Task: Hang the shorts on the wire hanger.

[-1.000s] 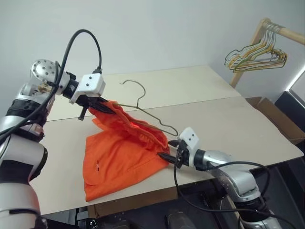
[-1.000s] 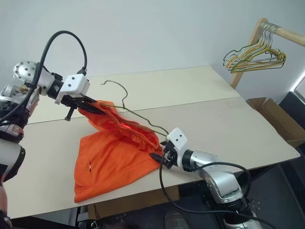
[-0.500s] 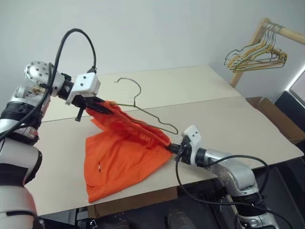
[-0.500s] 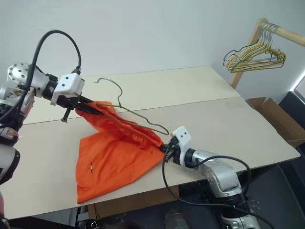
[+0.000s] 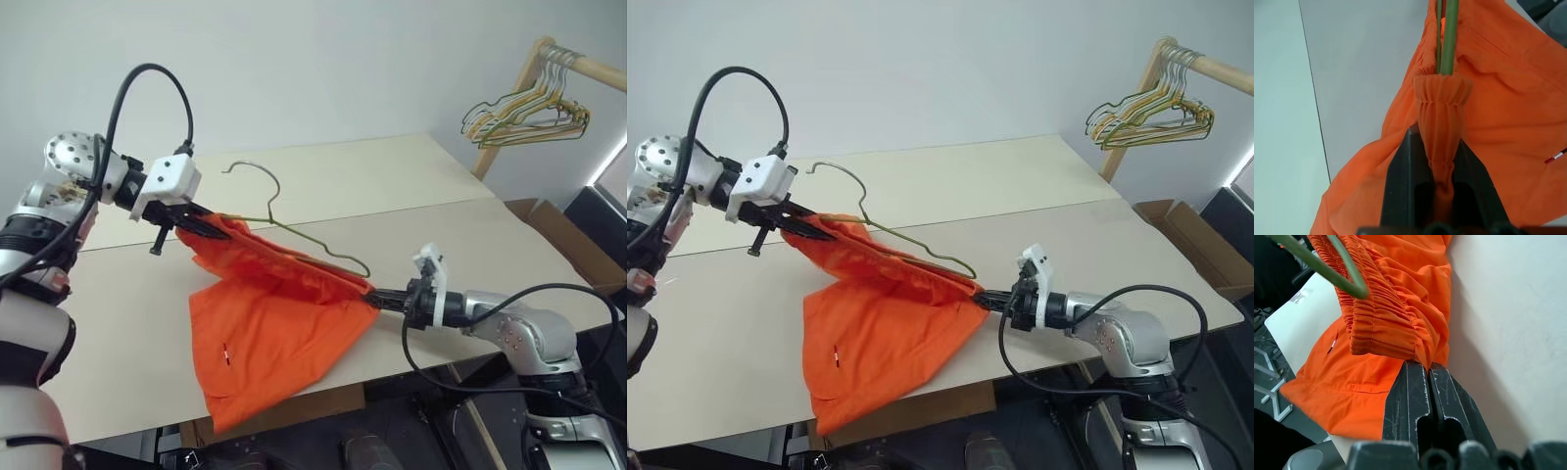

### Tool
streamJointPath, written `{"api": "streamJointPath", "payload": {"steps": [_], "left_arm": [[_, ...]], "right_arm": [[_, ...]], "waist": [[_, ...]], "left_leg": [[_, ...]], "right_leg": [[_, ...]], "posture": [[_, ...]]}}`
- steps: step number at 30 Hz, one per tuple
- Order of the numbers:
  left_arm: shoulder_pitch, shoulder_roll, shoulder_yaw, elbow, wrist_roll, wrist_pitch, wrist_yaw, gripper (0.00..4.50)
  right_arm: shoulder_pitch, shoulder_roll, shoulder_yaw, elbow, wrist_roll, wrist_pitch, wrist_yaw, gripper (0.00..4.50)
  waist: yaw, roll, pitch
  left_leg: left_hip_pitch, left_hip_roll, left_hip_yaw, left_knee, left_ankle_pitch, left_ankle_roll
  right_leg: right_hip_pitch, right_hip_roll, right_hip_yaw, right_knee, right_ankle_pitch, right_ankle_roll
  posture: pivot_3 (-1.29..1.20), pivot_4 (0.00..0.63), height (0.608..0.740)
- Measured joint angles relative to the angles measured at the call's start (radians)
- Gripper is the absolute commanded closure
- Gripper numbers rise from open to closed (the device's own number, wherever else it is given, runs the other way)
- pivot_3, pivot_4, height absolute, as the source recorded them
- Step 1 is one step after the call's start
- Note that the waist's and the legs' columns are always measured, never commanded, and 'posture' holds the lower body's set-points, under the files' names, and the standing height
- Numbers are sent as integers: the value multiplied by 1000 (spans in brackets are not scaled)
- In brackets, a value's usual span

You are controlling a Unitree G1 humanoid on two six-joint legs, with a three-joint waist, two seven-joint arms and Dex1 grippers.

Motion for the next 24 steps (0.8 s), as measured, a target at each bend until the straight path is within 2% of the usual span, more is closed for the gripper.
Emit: {"api": "streamJointPath", "payload": {"steps": [4, 11, 15, 24], "left_arm": [[12, 35, -2, -69, -99, 44, 0, 4500], [11, 57, -59, -50, -75, -33, 0, 4500], [5, 25, -57, 28, 14, -82, 0, 4500], [4, -85, 72, 173, 199, -159, 0, 4500]], "right_arm": [[-15, 0, 22, 40, -2, 3, 12, 4473], [-43, 1, 36, 92, -7, 3, 14, 4473], [-51, -6, 42, 96, -11, 3, 22, 4473], [-47, -69, 46, 44, -22, -5, 56, 4473]], "waist": [[0, 0, 0], [8, 0, 0], [11, 0, 0], [21, 0, 0]], "left_leg": [[-1, 0, 0, 0, 0, 0], [0, 0, 0, 1, 0, 0], [0, -1, 0, 1, 0, 0], [-1, -1, 1, 1, 0, 0]], "right_leg": [[0, -1, 0, 3, 0, 0], [0, 0, 0, 0, 0, 0], [0, 0, 0, -1, 0, 0], [0, -1, 0, -1, 0, 0]], "posture": [[-181, 0, 740], [-178, 0, 740], [-179, 0, 740], [-184, 0, 740]]}}
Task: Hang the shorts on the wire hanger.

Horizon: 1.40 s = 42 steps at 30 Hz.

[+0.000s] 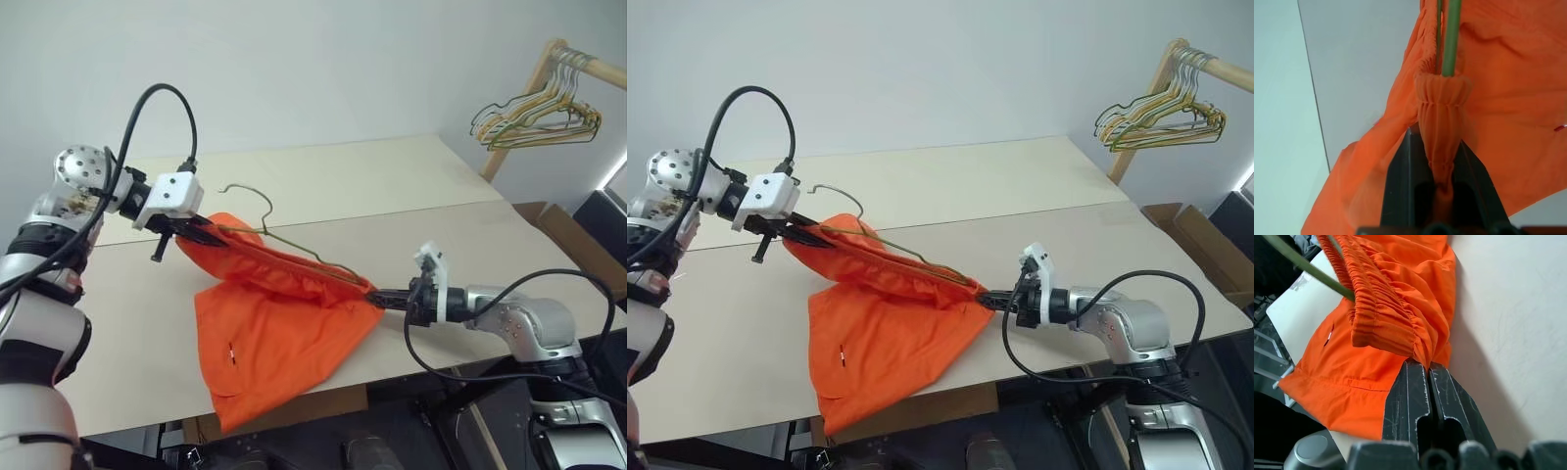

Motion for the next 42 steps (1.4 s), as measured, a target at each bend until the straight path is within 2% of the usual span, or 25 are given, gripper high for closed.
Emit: {"api": "streamJointPath", "payload": {"steps": [3, 10, 14, 20, 32, 36, 39, 42], "left_arm": [[3, -5, 38, 7, 55, -29, 0, 4500], [41, -42, 153, -29, 161, -61, 5, 4500], [95, -60, 215, -115, 197, -48, 28, 4500], [165, -84, 275, -257, 259, 11, 95, 4500], [275, -97, 347, -424, 279, 129, 148, 4500], [288, -108, 353, -450, 270, 157, 145, 4500], [288, -111, 369, -451, 270, 159, 143, 4500], [287, -119, 373, -459, 272, 159, 142, 4500]], "right_arm": [[-2, -56, 4, -81, -4, 1, 6, 4473], [-157, -182, 3, -211, 8, 53, 24, 4473], [-225, -282, 83, -295, -36, 50, 68, 4473], [-350, -312, 174, -325, -69, 61, 100, 4473], [-376, -271, 261, -361, -137, 37, 88, 4473], [-342, -261, 297, -359, -198, -1, 65, 3515], [-330, -248, 311, -351, -243, -25, 45, 2469], [-307, -243, 325, -331, -294, -66, 31, 2469]], "waist": [[-1, 0, 0], [-2, 0, 0], [-2, 0, 0], [-5, 1, 0], [-4, 1, 0], [-2, 1, 0], [-5, 1, 0], [-4, 1, 0]], "left_leg": [[0, 0, 0, 0, 0, 0], [0, 1, 0, 0, 0, 0], [-1, 1, 0, 0, 0, 0], [0, 1, 0, 0, 0, 0], [0, 1, 0, 0, 0, 0], [-1, 0, 0, 0, 0, 0], [0, 0, 0, 0, 0, 0], [0, 0, 0, 0, 0, 0]], "right_leg": [[0, 0, 0, 0, 0, 0], [0, 0, -1, 0, 0, 0], [-1, -1, 0, 0, 0, 0], [-2, -1, 0, 1, 0, 0], [-2, -1, 0, 1, 0, 0], [-2, -2, -1, 2, 0, 0], [-2, -1, -1, 2, 0, 0], [-2, -1, -1, 2, 0, 0]], "posture": [[-192, 0, 740], [-204, 0, 740], [-205, 0, 740], [-204, 0, 740], [-199, 0, 740], [-198, 0, 740], [-202, 0, 740], [-205, 0, 740]]}}
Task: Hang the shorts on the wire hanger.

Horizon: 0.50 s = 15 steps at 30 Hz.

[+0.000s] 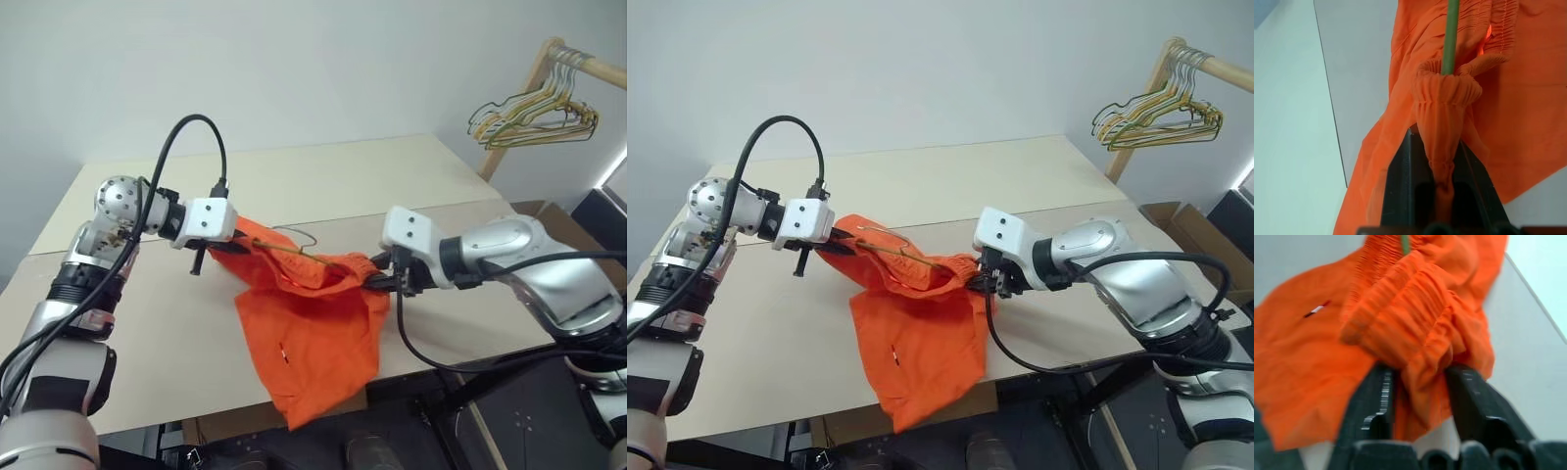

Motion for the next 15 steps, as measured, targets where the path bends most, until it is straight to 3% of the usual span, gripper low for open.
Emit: {"api": "streamJointPath", "payload": {"steps": [15], "left_arm": [[5, -24, 8, -6, 4, 1, -5, 4500]], "right_arm": [[53, 133, -13, 35, -19, -16, -42, 2469]], "waist": [[-14, 0, 0]], "left_leg": [[0, 0, -1, 0, 0, 0]], "right_leg": [[0, 0, 0, 2, 0, 0]], "posture": [[-207, 0, 740]]}}
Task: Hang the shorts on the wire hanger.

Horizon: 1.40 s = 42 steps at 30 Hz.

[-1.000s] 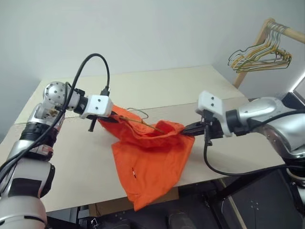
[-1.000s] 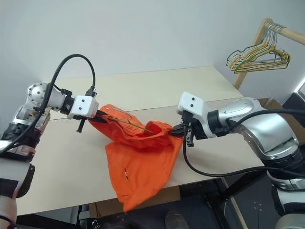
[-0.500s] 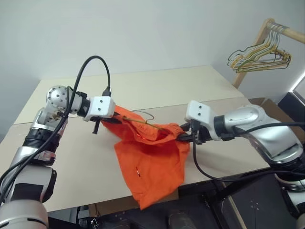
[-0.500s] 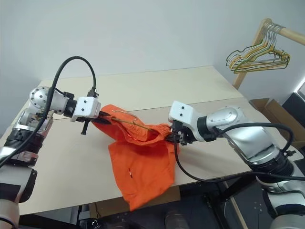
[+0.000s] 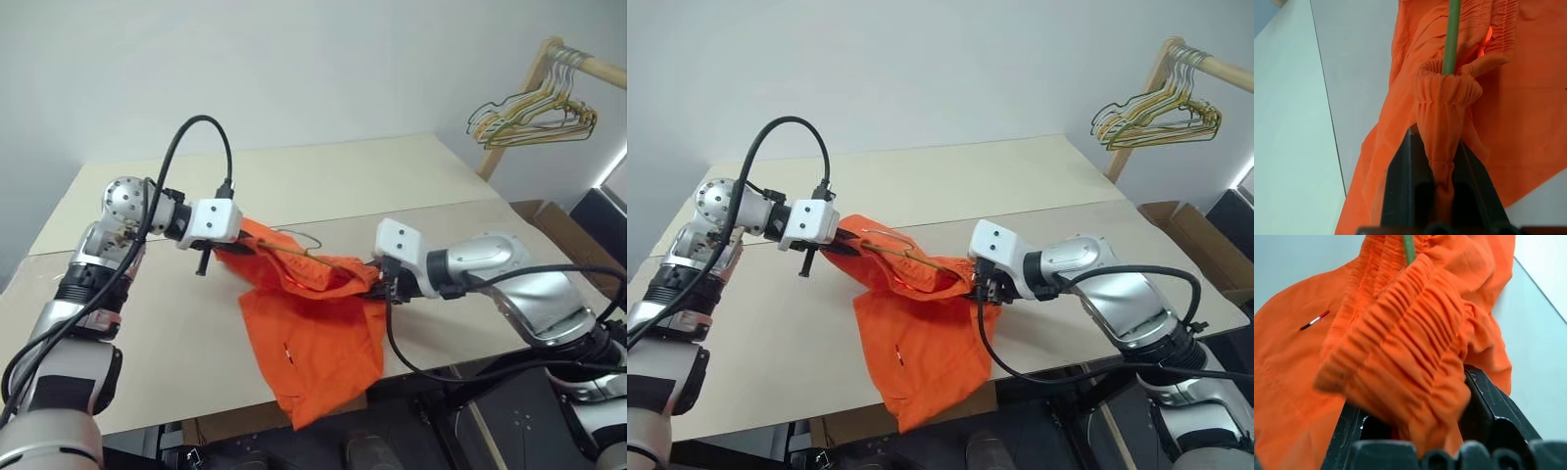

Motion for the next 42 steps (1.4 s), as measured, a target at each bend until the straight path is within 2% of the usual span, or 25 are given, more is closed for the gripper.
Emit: {"api": "streamJointPath", "payload": {"steps": [5, 8, 12, 18, 23, 29, 32, 38, 42], "left_arm": [[28, -5, 5, -14, 0, 19, 1, 4500], [29, -5, 9, -22, 0, 24, 2, 4500], [42, -7, 17, -28, -1, 26, 11, 4500], [54, -10, 28, -23, 1, 36, 29, 4500], [52, -20, 54, 24, -5, 42, 54, 3109], [18, -5, 97, 137, 6, 27, 110, 1218], [-25, -2, 138, 184, -1, 27, 128, 137], [-66, -23, 227, 220, -23, 37, 229, 62], [-25, -74, 262, 129, -72, 69, 262, 62]], "right_arm": [[-10, 30, -1, 19, 3, 51, -22, 2469], [-15, 37, -3, 24, 19, 91, -23, 3006], [-16, 38, -14, 24, 45, 133, -23, 4367], [-16, 49, -43, 14, 85, 183, -33, 4440], [-10, 46, -92, 3, 135, 226, -38, 4500], [4, -1, -222, -6, 210, 274, -36, 4500], [10, -24, -293, 0, 246, 309, -41, 4500], [35, -61, -426, 63, 276, 424, -124, 4500], [47, -29, -523, 113, 257, 513, -244, 4500]], "waist": [[-7, 0, 0], [-8, 0, 0], [-10, 0, 0], [-10, 0, 0], [-12, 0, 0], [-10, 0, 0], [-10, 0, 0], [-12, 0, 0], [-13, 0, 0]], "left_leg": [[0, 0, -1, 0, 0, 0], [0, 0, -1, 0, 0, 0], [0, 0, -1, 0, 0, 0], [0, 0, -1, 0, 0, 0], [0, 0, -2, 0, 0, 0], [0, 0, -2, 0, 0, 0], [-1, -1, -2, 0, 0, 0], [0, 0, -2, -1, 0, 0], [0, -1, -2, -2, 0, 0]], "right_leg": [[0, 0, -1, 2, 0, 0], [0, 0, -1, 2, 0, 0], [0, 0, -1, 2, 0, 0], [0, 0, -1, 2, 0, 0], [0, 0, -1, 2, 0, 0], [1, -1, -2, 1, 0, 0], [1, -1, -2, 1, 0, 0], [1, -3, -1, 1, 0, 0], [1, -6, -2, 2, 0, 0]], "posture": [[-204, 0, 740], [-206, 0, 740], [-207, 0, 740], [-211, 0, 740], [-217, 0, 740], [-231, 0, 740], [-240, 0, 740], [-258, 0, 740], [-276, 0, 740]]}}
